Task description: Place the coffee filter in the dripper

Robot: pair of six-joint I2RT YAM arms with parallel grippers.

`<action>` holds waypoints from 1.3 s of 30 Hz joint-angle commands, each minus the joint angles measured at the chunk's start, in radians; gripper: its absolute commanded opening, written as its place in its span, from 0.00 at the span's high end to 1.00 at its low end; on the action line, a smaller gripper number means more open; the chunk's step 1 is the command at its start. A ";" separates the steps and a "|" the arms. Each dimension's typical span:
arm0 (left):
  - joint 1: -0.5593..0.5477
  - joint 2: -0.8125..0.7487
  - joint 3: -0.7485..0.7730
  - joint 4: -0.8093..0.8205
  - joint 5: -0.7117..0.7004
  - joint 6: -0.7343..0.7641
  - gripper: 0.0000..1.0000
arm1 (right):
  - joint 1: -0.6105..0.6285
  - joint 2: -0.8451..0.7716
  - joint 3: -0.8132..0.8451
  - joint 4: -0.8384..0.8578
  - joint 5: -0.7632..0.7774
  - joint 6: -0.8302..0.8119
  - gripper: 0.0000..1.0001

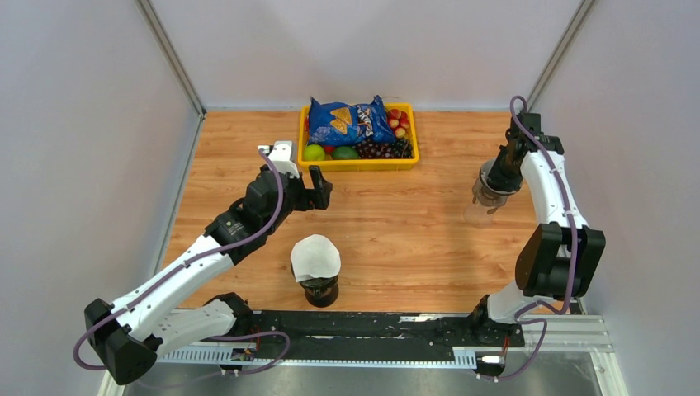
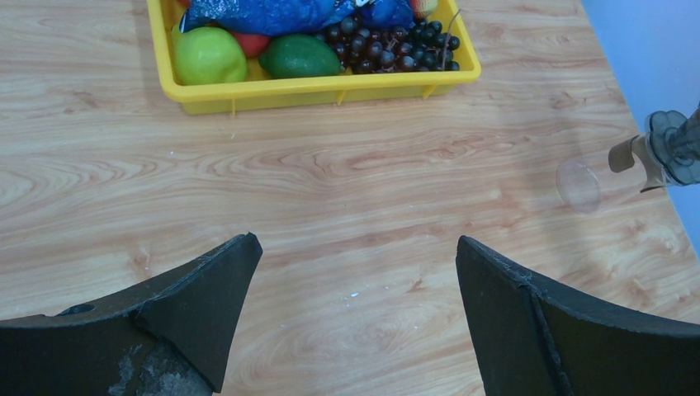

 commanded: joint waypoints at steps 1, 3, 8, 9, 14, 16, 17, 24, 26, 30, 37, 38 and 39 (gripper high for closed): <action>0.006 0.006 0.022 0.003 -0.007 0.011 0.00 | 0.002 0.032 0.006 -0.023 0.002 0.007 0.78; 0.006 0.006 0.021 0.002 -0.007 0.011 0.00 | 0.002 0.021 0.024 -0.027 0.004 0.007 0.76; 0.006 0.007 0.022 0.000 -0.007 0.011 0.00 | 0.002 -0.005 0.053 -0.035 0.008 0.012 0.66; 0.006 0.007 0.023 -0.002 -0.007 0.011 0.00 | 0.002 -0.009 0.054 -0.035 0.011 0.013 0.64; 0.006 0.000 0.025 -0.006 -0.007 0.011 0.00 | 0.003 -0.017 0.053 -0.038 0.006 0.012 0.60; 0.006 -0.004 0.024 -0.006 -0.007 0.013 0.00 | 0.002 -0.019 0.053 -0.038 0.004 0.012 0.60; 0.006 -0.005 0.023 -0.006 -0.007 0.013 0.00 | 0.002 -0.020 0.054 -0.038 0.002 0.012 0.63; 0.006 -0.014 0.022 -0.008 -0.008 0.013 0.00 | 0.003 -0.022 0.082 -0.060 0.009 0.013 0.73; 0.006 -0.015 0.021 -0.008 -0.009 0.013 0.00 | 0.002 -0.025 0.097 -0.069 0.015 0.013 0.69; 0.006 -0.018 0.022 -0.009 -0.007 0.013 0.00 | 0.002 -0.040 0.135 -0.089 0.026 0.013 0.64; 0.006 -0.026 0.019 -0.009 0.003 0.021 0.00 | 0.002 -0.074 0.184 -0.107 0.035 0.018 0.63; 0.006 -0.027 0.020 -0.008 0.002 0.022 0.00 | 0.003 -0.080 0.190 -0.112 0.037 0.017 0.62; 0.006 -0.029 0.020 -0.009 0.001 0.021 0.00 | 0.003 -0.084 0.198 -0.114 0.039 0.015 0.62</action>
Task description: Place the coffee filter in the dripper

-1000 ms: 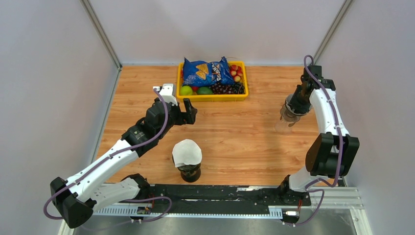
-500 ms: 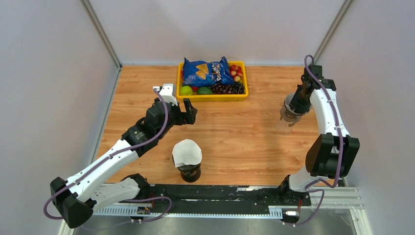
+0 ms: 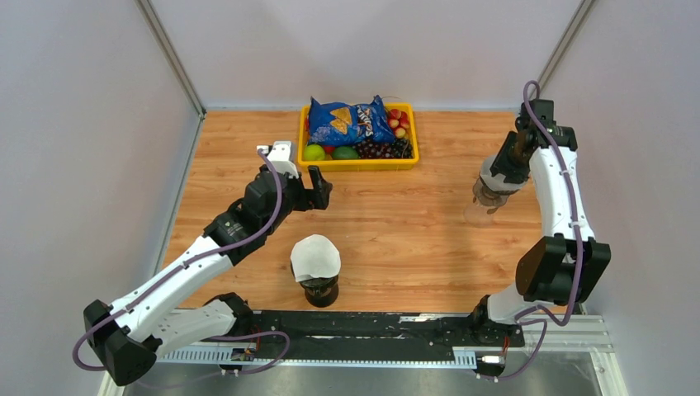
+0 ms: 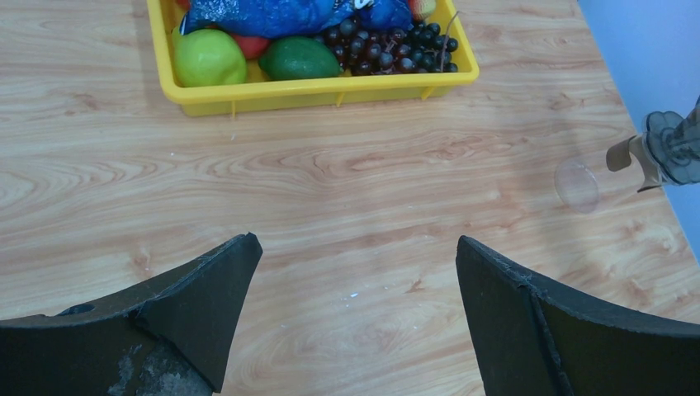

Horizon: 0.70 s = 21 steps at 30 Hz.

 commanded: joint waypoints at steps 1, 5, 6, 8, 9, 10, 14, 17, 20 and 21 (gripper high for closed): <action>0.006 -0.027 0.019 -0.008 0.001 0.018 0.00 | 0.002 -0.059 0.067 -0.028 0.022 0.009 0.61; 0.006 -0.034 0.020 -0.011 -0.004 0.019 0.00 | 0.003 -0.102 0.138 -0.028 0.001 -0.029 0.52; 0.006 -0.036 0.023 -0.020 -0.011 0.019 0.00 | 0.003 -0.115 0.163 -0.028 -0.014 -0.047 0.49; 0.006 -0.040 0.030 -0.032 -0.026 0.016 0.00 | 0.003 -0.166 0.192 -0.011 -0.044 -0.056 0.41; 0.006 -0.040 0.034 -0.035 -0.035 0.019 0.00 | 0.003 -0.202 0.175 0.019 -0.092 -0.057 0.37; 0.006 -0.043 0.042 -0.043 -0.040 0.019 0.00 | 0.003 -0.248 0.144 0.056 -0.141 -0.059 0.30; 0.007 -0.052 0.075 -0.091 -0.088 0.014 0.00 | 0.003 -0.449 -0.035 0.233 -0.226 -0.009 0.00; 0.007 -0.063 0.099 -0.137 -0.120 0.000 0.00 | 0.002 -0.597 -0.203 0.386 -0.265 0.032 0.00; 0.006 -0.085 0.110 -0.204 -0.166 -0.019 0.00 | 0.003 -0.715 -0.337 0.507 -0.345 0.052 0.00; 0.006 -0.101 0.109 -0.234 -0.199 -0.030 0.00 | 0.003 -0.749 -0.375 0.543 -0.374 0.057 0.00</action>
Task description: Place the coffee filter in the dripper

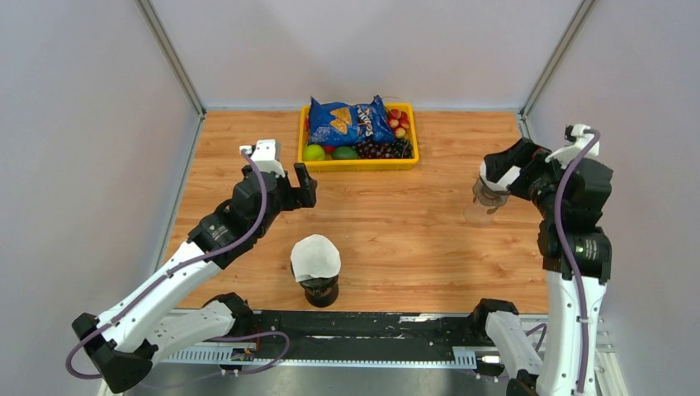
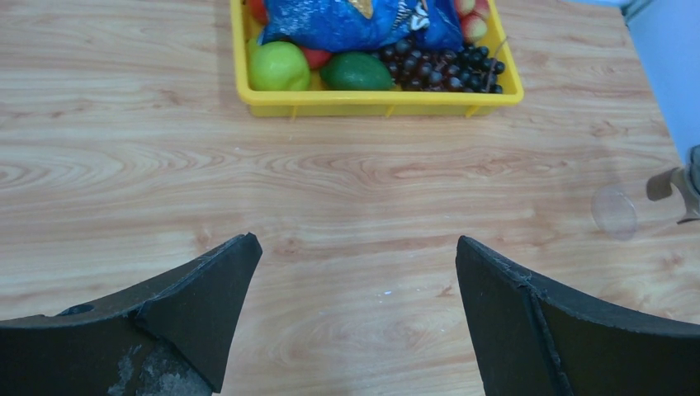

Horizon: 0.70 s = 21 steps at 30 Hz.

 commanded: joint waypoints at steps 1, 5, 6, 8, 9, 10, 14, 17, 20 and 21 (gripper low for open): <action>0.007 -0.060 0.046 -0.119 -0.117 -0.033 0.00 | 0.002 -0.098 -0.172 0.245 -0.168 0.050 0.00; 0.006 -0.114 0.030 -0.233 -0.251 -0.126 0.00 | 0.002 -0.203 -0.335 0.330 -0.321 0.053 0.00; 0.006 -0.138 0.014 -0.257 -0.284 -0.157 0.00 | 0.003 -0.225 -0.372 0.343 -0.338 0.060 0.00; 0.007 -0.173 -0.011 -0.289 -0.320 -0.200 0.00 | 0.003 -0.282 -0.435 0.371 -0.341 0.065 0.00; 0.007 -0.184 -0.019 -0.298 -0.328 -0.219 0.00 | 0.003 -0.304 -0.461 0.384 -0.333 0.065 0.00; 0.006 -0.207 -0.035 -0.311 -0.339 -0.224 0.00 | 0.003 -0.324 -0.483 0.393 -0.326 0.061 0.00; 0.007 -0.259 -0.079 -0.336 -0.370 -0.264 0.00 | 0.002 -0.391 -0.545 0.419 -0.347 0.041 0.00; 0.006 -0.287 -0.094 -0.343 -0.388 -0.286 0.00 | 0.003 -0.432 -0.580 0.439 -0.347 0.036 0.00; 0.006 -0.301 -0.101 -0.358 -0.402 -0.304 0.00 | 0.003 -0.468 -0.608 0.457 -0.331 0.037 0.00; 0.006 -0.309 -0.104 -0.362 -0.407 -0.309 0.00 | 0.003 -0.476 -0.612 0.462 -0.329 0.035 0.00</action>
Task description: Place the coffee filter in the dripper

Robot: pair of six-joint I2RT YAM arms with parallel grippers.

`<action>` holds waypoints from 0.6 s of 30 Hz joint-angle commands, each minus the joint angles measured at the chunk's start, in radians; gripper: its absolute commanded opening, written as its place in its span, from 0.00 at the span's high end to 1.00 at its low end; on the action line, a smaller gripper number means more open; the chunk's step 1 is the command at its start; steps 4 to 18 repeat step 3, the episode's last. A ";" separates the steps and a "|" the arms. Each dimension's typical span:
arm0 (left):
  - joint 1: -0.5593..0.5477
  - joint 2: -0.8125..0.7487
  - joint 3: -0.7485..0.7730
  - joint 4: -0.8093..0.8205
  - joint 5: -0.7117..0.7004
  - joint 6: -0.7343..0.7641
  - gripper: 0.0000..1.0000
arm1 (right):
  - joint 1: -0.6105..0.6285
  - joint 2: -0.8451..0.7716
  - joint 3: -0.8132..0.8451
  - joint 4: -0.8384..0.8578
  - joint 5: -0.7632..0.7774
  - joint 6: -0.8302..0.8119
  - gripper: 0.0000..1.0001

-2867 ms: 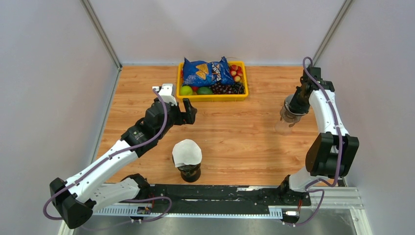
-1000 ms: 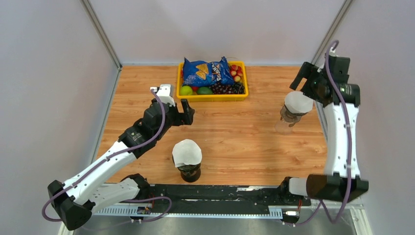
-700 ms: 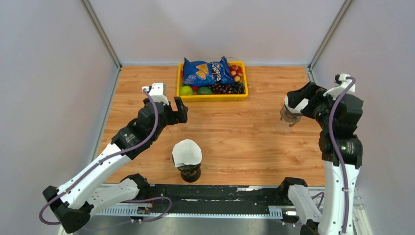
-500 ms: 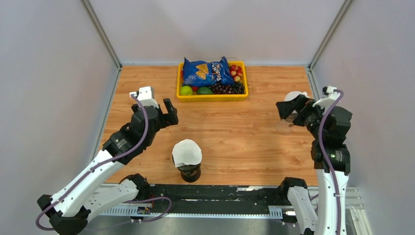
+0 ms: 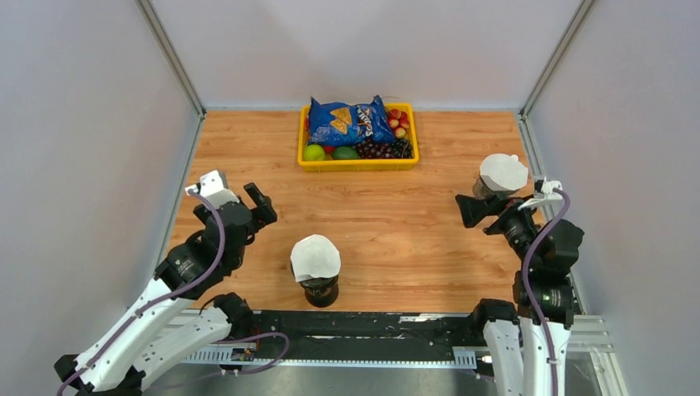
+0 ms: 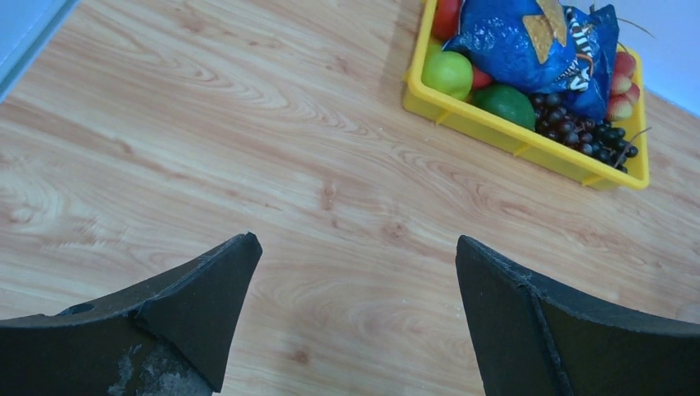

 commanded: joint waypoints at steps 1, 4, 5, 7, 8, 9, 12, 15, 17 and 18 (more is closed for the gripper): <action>0.005 -0.026 -0.009 -0.025 -0.050 -0.050 0.00 | 0.002 -0.036 -0.027 0.089 -0.007 -0.015 0.00; 0.006 -0.031 -0.014 -0.022 -0.057 -0.054 0.00 | 0.002 -0.045 -0.027 0.089 0.010 -0.014 0.00; 0.006 -0.031 -0.014 -0.022 -0.057 -0.054 0.00 | 0.002 -0.045 -0.027 0.089 0.010 -0.014 0.00; 0.006 -0.031 -0.014 -0.022 -0.057 -0.054 0.00 | 0.002 -0.045 -0.027 0.089 0.010 -0.014 0.00; 0.006 -0.031 -0.014 -0.022 -0.057 -0.054 0.00 | 0.002 -0.045 -0.027 0.089 0.010 -0.014 0.00; 0.006 -0.031 -0.014 -0.022 -0.057 -0.054 0.00 | 0.002 -0.045 -0.027 0.089 0.010 -0.014 0.00; 0.006 -0.031 -0.014 -0.022 -0.057 -0.054 0.00 | 0.002 -0.045 -0.027 0.089 0.010 -0.014 0.00; 0.006 -0.031 -0.014 -0.022 -0.057 -0.054 0.00 | 0.002 -0.045 -0.027 0.089 0.010 -0.014 0.00; 0.006 -0.031 -0.014 -0.022 -0.057 -0.054 0.00 | 0.002 -0.045 -0.027 0.089 0.010 -0.014 0.00; 0.006 -0.031 -0.014 -0.022 -0.057 -0.054 0.00 | 0.002 -0.045 -0.027 0.089 0.010 -0.014 0.00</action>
